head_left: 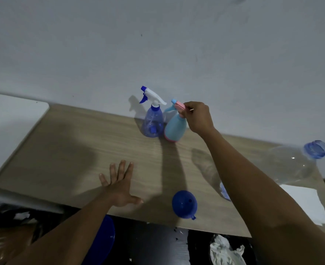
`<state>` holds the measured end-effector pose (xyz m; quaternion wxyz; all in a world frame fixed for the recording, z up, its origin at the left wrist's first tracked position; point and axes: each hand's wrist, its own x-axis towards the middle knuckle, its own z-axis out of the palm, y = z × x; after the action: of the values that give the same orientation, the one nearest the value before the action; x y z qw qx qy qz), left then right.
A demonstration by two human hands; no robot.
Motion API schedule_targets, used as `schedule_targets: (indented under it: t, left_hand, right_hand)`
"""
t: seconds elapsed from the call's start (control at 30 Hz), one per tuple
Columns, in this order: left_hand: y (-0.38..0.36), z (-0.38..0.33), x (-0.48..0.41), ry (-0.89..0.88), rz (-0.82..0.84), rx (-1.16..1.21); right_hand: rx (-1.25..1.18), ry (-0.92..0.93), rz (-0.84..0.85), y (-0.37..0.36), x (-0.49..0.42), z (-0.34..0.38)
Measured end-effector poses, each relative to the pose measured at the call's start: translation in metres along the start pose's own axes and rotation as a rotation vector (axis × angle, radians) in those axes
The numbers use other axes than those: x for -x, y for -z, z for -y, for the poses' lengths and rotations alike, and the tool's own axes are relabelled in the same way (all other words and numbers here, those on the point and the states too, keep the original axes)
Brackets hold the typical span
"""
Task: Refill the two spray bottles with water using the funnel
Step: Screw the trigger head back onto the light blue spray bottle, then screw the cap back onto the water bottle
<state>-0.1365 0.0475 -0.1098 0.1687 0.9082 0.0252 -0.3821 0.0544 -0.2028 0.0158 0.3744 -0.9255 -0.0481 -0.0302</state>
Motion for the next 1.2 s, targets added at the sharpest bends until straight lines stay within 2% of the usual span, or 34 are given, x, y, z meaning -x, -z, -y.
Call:
schedule_targets:
  t: [0.47,0.6,0.73,0.93,1.03,1.2]
  left_hand:
    - [-0.006,0.005,-0.006,0.017,-0.047,0.007]
    - [-0.007,0.006,-0.007,0.010,-0.061,0.010]
    - [-0.005,0.007,-0.008,0.010,-0.079,0.026]
    - [-0.007,0.001,0.009,0.008,-0.225,0.028]
    - [-0.009,-0.005,0.018,-0.018,-0.272,0.018]
    - [-0.006,-0.051,0.024,-0.205,-0.479,0.081]
  right_hand:
    - [0.032,0.044,0.011,-0.014,-0.012,0.002]
    - [-0.051,0.037,-0.105,-0.010,0.009,-0.003]
    - [-0.099,0.046,-0.205,-0.008,0.052,-0.010]
    - [-0.066,0.017,-0.128,-0.007,0.159,-0.036]
    - [-0.023,0.014,-0.037,0.004,0.213,-0.056]
    - [0.103,-0.068,-0.009,0.037,0.286,-0.108]
